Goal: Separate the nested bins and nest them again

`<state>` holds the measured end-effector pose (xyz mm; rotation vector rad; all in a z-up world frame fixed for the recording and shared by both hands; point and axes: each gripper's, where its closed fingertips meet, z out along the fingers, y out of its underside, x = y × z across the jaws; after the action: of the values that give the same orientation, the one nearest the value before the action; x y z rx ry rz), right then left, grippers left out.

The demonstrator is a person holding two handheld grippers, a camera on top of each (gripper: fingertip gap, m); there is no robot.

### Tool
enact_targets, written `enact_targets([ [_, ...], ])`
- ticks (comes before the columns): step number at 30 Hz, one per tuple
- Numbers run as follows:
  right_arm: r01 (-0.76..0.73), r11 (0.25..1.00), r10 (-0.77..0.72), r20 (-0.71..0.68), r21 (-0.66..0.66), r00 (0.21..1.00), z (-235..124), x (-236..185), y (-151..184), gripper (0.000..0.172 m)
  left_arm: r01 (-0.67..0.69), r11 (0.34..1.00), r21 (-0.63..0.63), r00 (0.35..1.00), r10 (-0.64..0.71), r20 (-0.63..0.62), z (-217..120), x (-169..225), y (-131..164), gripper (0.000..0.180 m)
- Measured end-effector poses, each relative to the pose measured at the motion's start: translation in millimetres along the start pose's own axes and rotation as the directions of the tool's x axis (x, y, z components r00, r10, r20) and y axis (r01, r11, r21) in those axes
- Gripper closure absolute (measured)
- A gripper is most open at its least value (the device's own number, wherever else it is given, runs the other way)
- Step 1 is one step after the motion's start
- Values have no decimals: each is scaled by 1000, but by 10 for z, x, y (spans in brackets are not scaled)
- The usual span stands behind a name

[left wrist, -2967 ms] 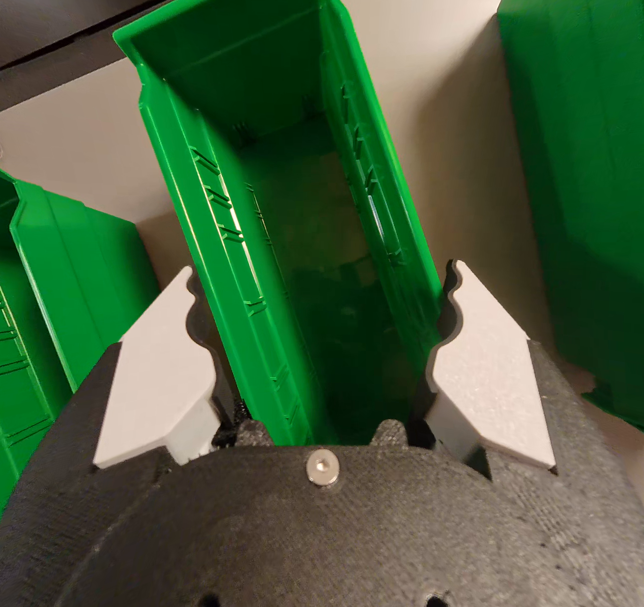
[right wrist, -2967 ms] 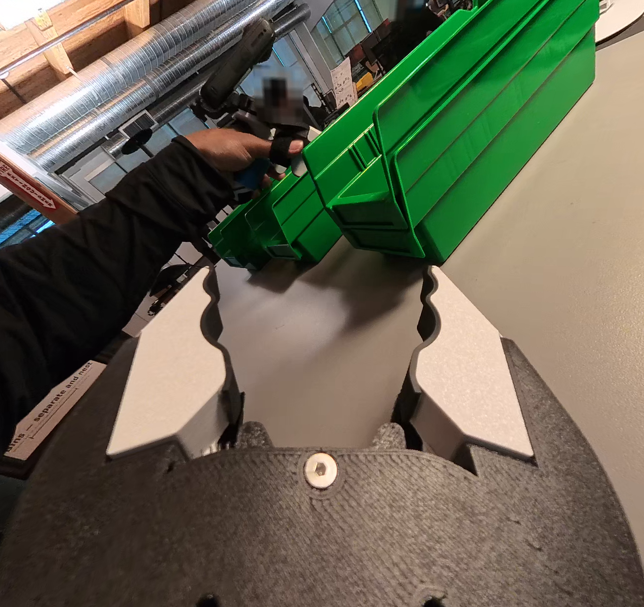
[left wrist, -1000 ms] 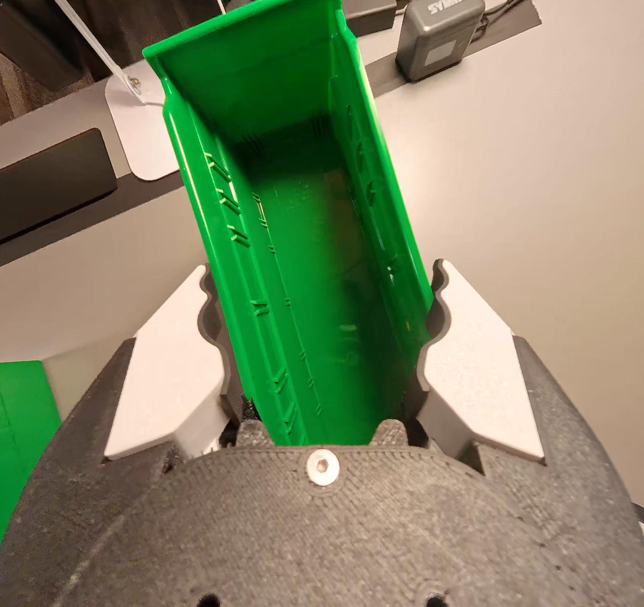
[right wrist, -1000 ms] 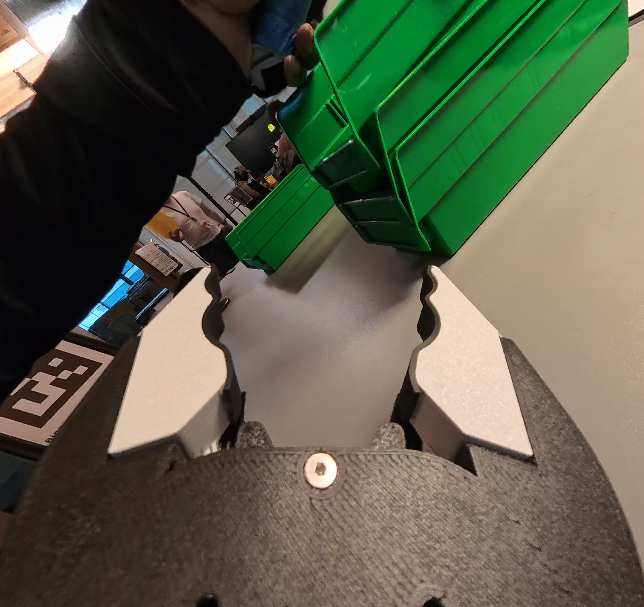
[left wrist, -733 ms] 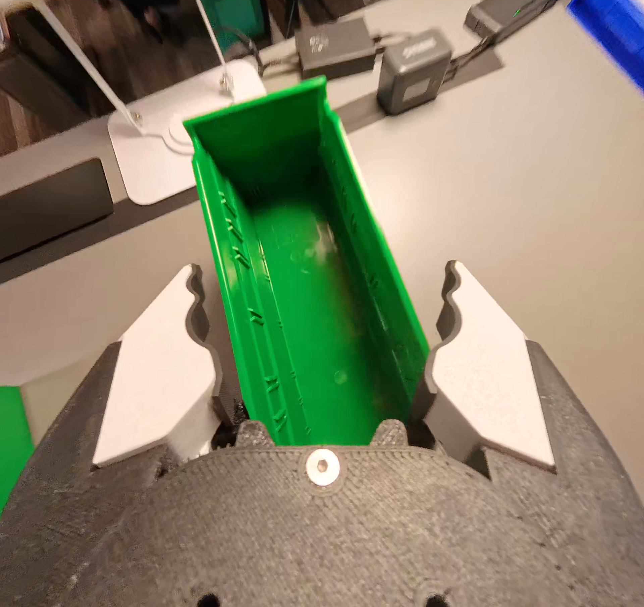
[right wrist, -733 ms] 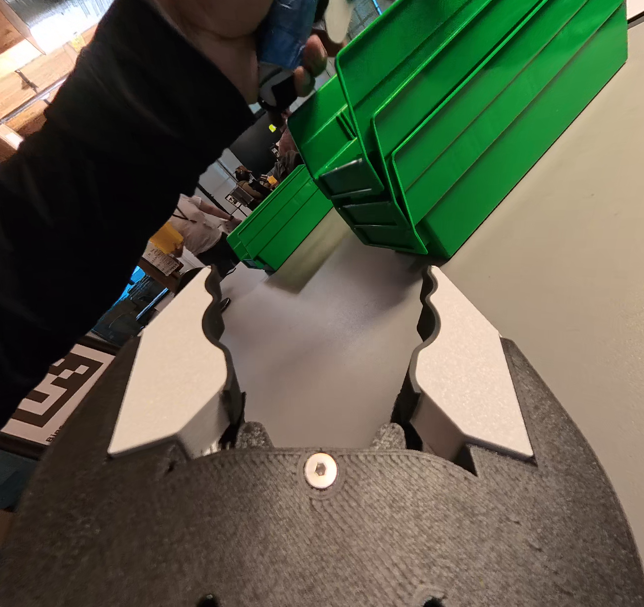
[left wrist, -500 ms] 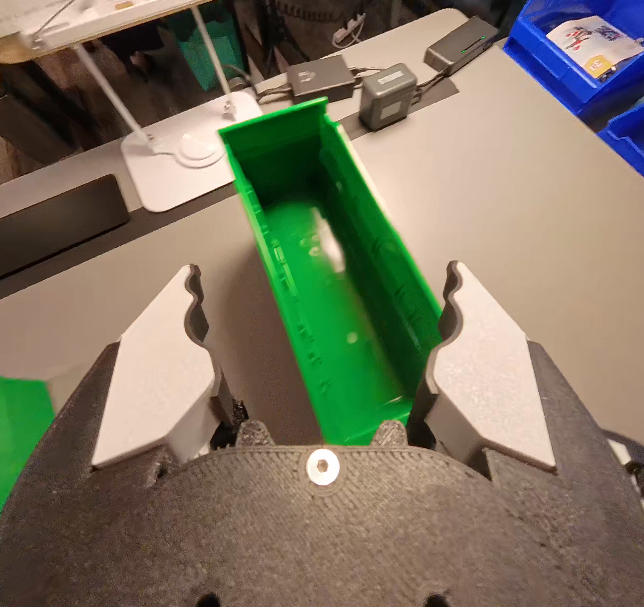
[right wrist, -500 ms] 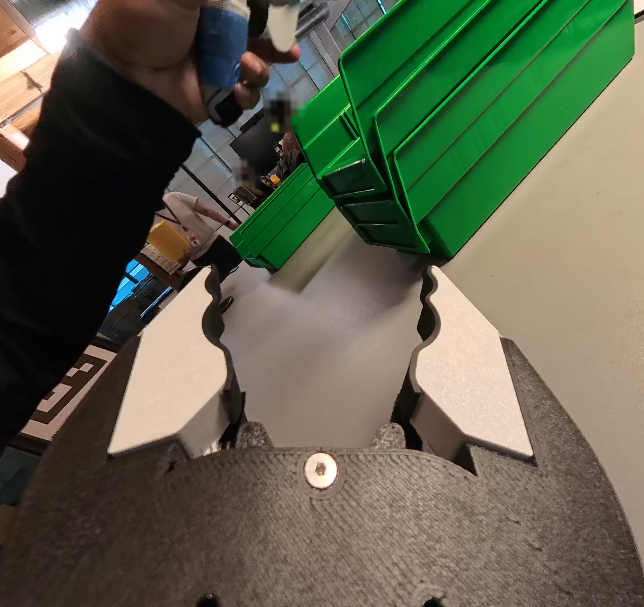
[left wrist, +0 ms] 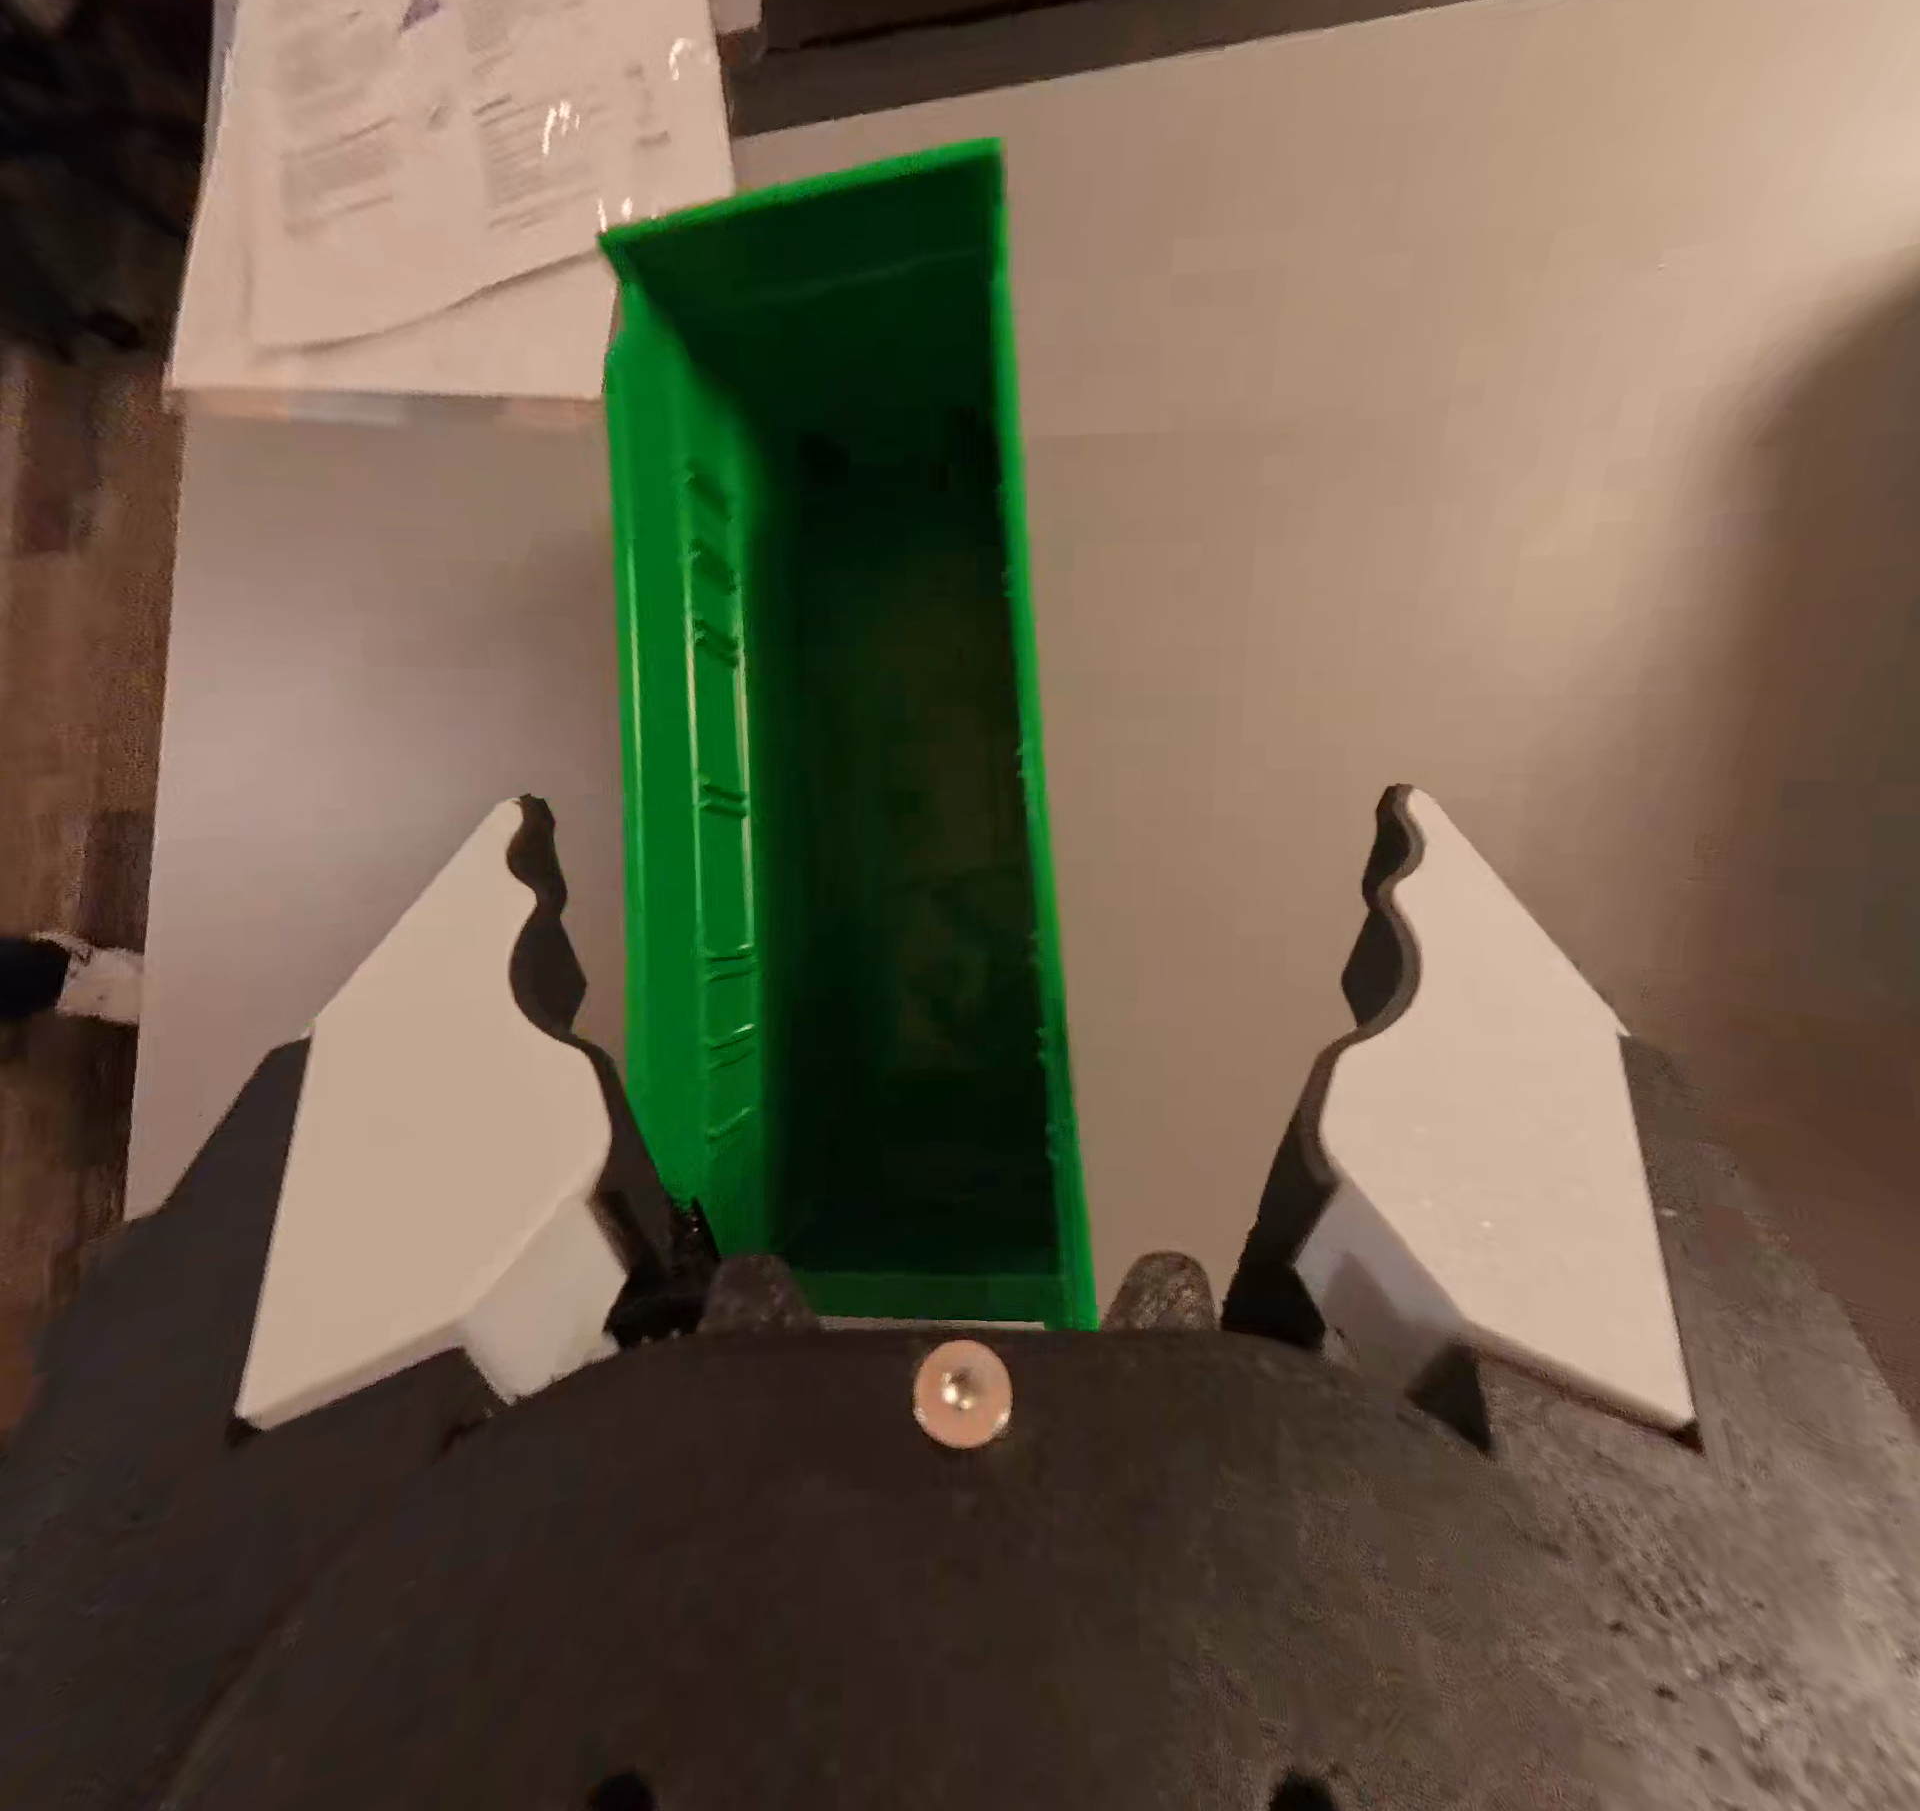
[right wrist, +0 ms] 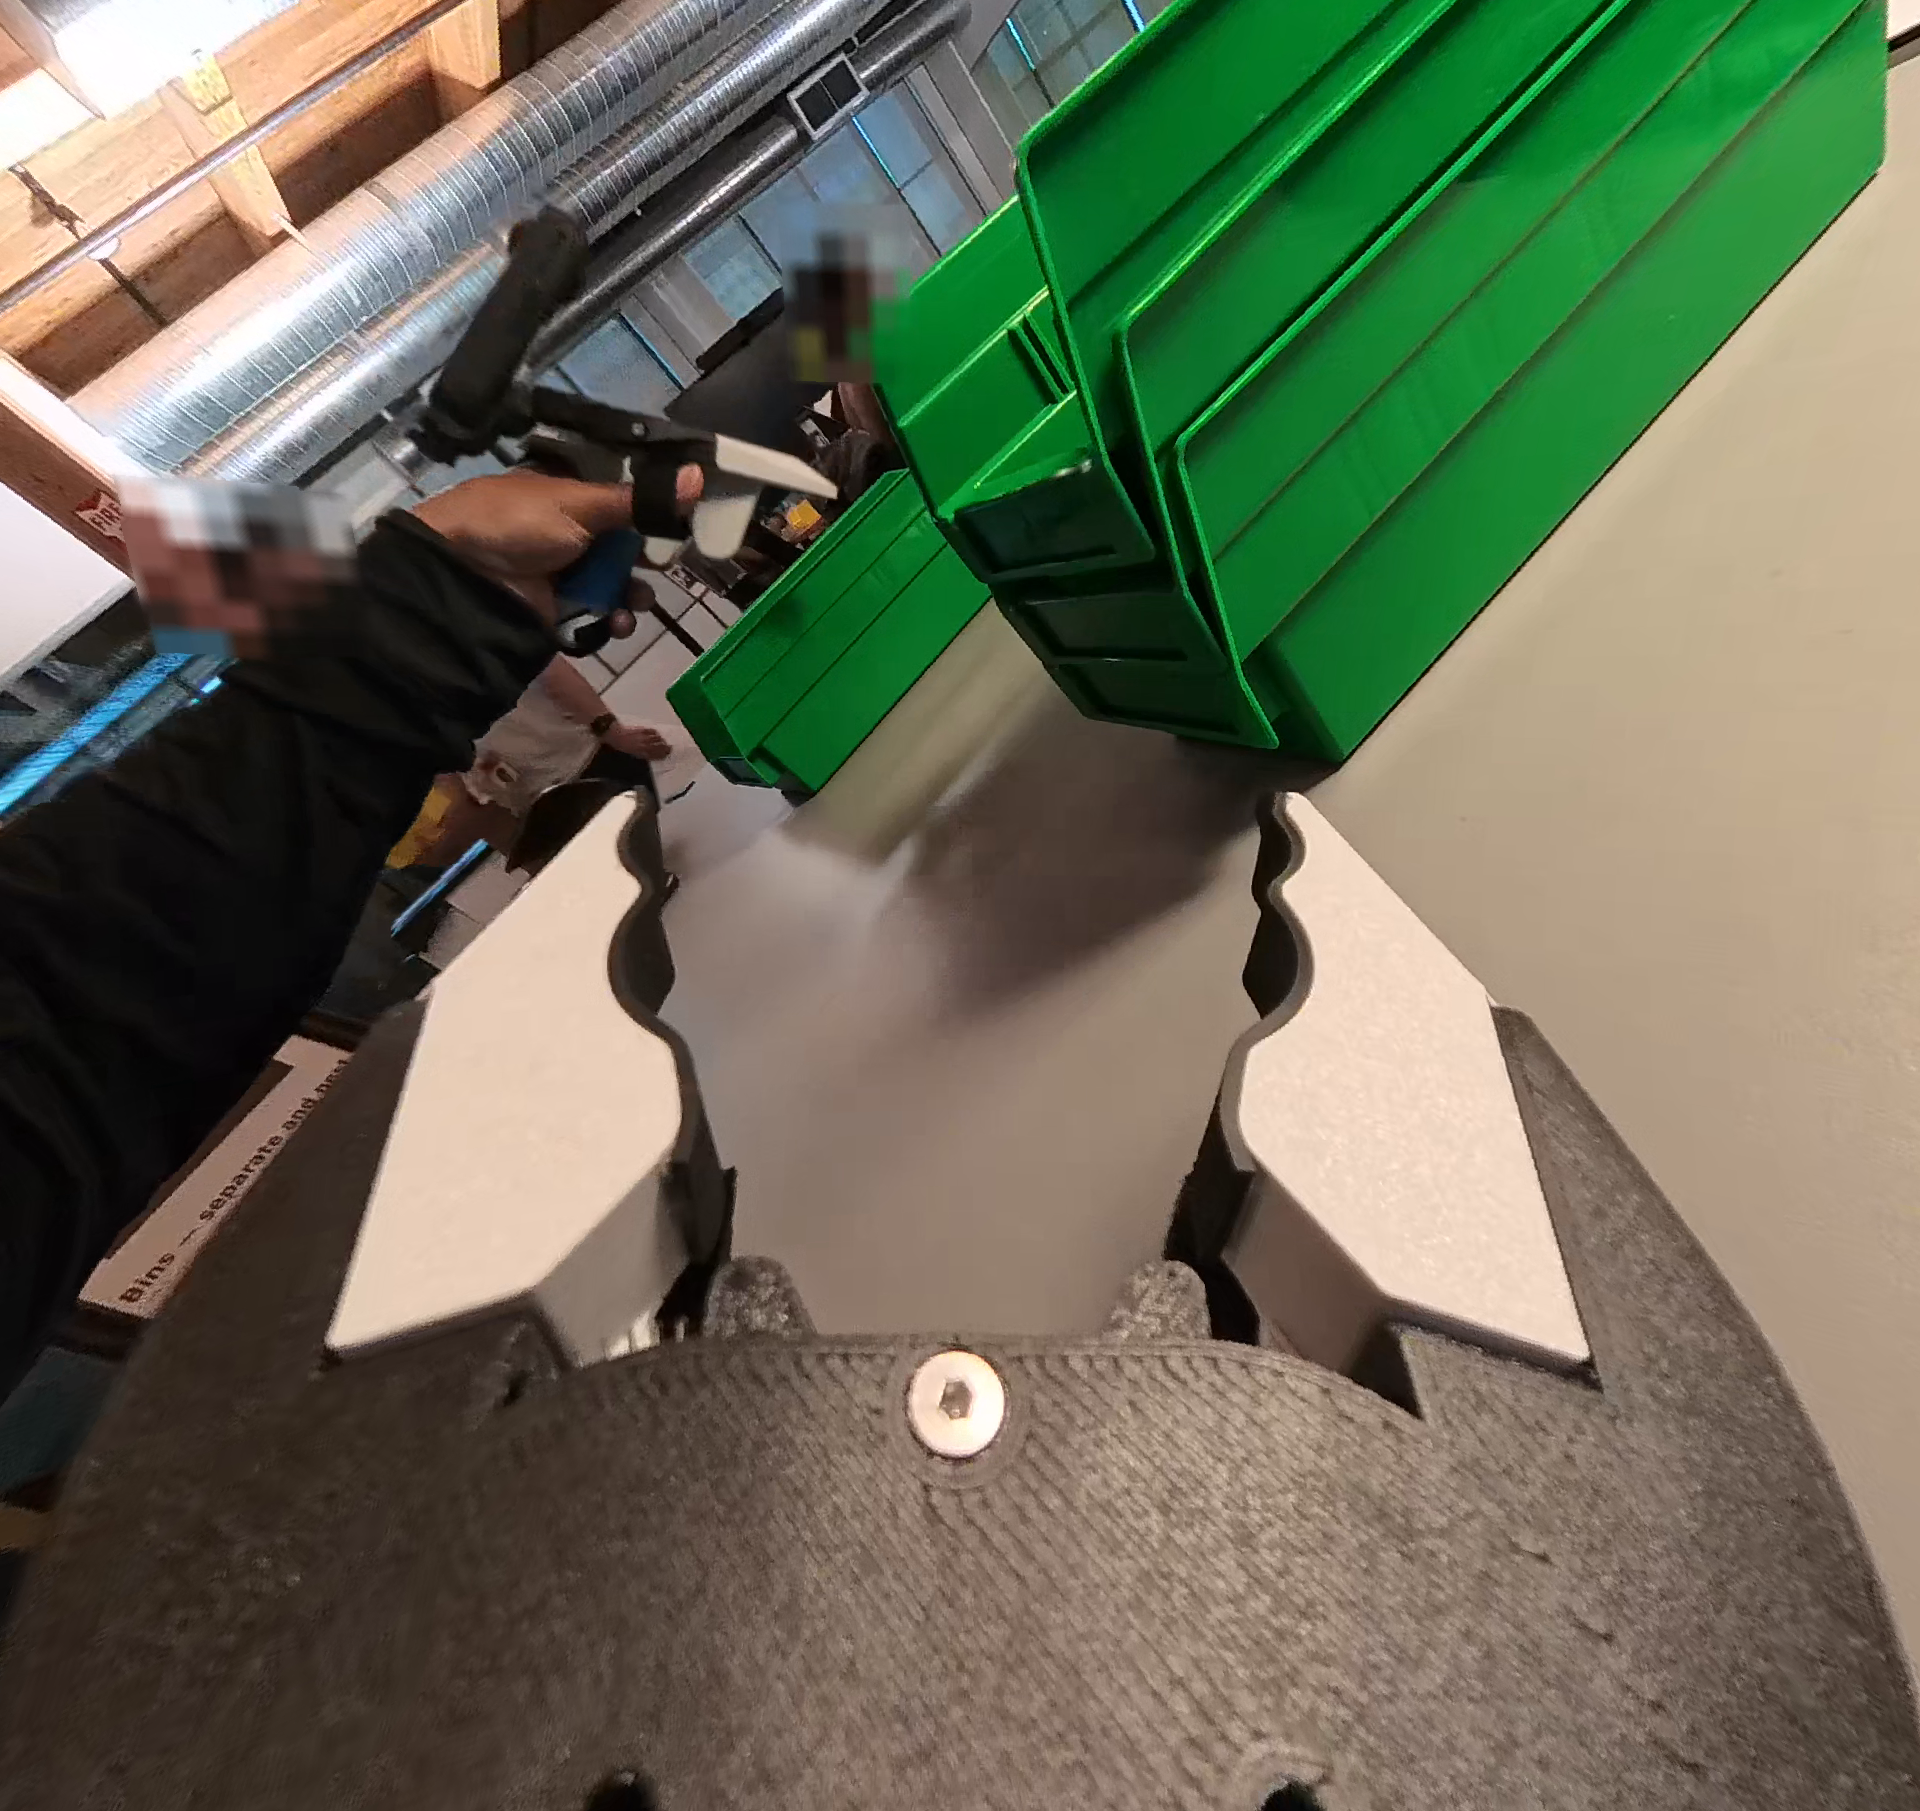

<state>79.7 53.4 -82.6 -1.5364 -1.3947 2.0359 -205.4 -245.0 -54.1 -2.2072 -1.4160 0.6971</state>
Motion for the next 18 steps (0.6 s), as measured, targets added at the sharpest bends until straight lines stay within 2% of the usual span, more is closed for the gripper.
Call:
enact_targets([
  [8, 1, 1000, -1, -8, -9, 1000, 10, 10, 12, 58, -7, 990, -142, 998, 17, 67, 443, -352, 322, 29],
  [11, -3, 1000, 3, -4, -8, 1000, 9, 9, 12, 59, -22, 977, -213, 999, 27, 20, 531, -312, 452, 46],
  [14, -6, 1000, 6, 0, -8, 1000, 9, 6, 11, 59, -69, 971, -231, 996, 79, 37, 525, -330, 470, 55],
  [18, -9, 1000, 9, 8, -8, 1000, 8, -2, 10, 59, -82, 971, -225, 997, 80, -18, 477, -198, 453, 61],
])
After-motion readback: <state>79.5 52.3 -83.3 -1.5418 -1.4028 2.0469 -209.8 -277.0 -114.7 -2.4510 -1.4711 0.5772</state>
